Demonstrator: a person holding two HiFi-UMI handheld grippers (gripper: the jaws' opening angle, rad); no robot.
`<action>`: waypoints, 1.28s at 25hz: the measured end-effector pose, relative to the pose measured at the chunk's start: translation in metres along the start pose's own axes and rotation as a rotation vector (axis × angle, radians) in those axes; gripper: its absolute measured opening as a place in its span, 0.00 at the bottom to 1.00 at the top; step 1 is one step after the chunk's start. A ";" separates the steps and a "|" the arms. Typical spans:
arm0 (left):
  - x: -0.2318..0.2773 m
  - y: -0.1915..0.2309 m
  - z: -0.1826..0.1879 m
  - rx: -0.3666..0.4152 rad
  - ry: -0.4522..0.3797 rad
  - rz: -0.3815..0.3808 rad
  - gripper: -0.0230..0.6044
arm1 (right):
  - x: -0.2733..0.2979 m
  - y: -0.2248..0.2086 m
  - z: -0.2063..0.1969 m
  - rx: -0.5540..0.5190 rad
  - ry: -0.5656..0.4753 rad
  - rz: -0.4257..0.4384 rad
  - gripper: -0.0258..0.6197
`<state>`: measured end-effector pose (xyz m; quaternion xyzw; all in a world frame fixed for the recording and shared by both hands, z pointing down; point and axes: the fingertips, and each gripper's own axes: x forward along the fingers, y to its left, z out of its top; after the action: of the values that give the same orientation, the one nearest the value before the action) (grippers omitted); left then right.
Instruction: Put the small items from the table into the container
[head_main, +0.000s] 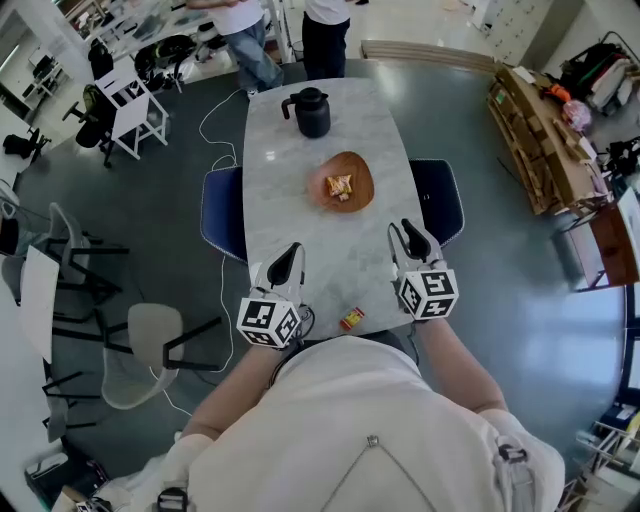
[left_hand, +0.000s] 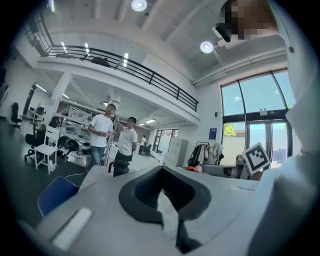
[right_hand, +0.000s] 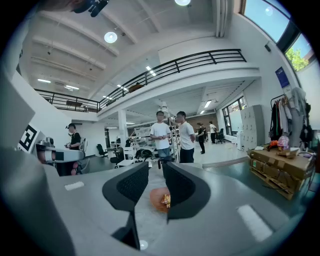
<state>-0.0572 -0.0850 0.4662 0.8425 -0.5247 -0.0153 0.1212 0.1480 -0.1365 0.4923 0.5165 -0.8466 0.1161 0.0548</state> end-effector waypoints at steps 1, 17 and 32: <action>0.000 0.001 0.000 -0.014 -0.004 -0.001 0.04 | 0.000 0.000 -0.001 -0.001 0.002 -0.001 0.25; -0.012 0.039 -0.039 -0.082 0.109 0.100 0.04 | 0.012 0.030 -0.177 -0.016 0.440 0.091 0.27; -0.064 0.083 -0.092 -0.137 0.239 0.235 0.04 | -0.045 0.079 -0.425 -0.198 1.064 0.359 0.38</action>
<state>-0.1456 -0.0457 0.5668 0.7609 -0.5991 0.0637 0.2409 0.0868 0.0443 0.8825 0.2271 -0.7838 0.2877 0.5013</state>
